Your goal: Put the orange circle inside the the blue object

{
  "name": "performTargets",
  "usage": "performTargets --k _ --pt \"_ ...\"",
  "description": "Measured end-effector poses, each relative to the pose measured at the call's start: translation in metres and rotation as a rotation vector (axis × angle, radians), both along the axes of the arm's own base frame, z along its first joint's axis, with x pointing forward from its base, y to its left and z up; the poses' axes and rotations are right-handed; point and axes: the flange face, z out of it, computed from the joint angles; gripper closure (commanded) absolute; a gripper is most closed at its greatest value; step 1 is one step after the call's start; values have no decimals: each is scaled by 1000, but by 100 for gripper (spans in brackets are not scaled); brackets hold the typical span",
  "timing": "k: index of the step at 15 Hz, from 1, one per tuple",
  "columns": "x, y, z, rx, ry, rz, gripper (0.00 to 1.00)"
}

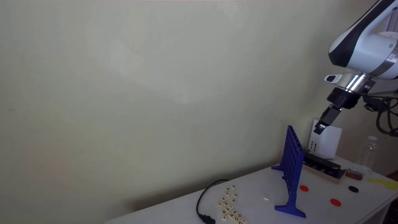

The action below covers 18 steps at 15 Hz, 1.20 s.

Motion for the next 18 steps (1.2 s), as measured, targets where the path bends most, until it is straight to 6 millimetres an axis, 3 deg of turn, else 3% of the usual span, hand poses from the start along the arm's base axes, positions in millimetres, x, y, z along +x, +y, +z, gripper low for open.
performTargets --k 10,18 --pt "-43 -28 2 -187 161 -46 0" --pt "-54 -31 3 -208 195 -41 0"
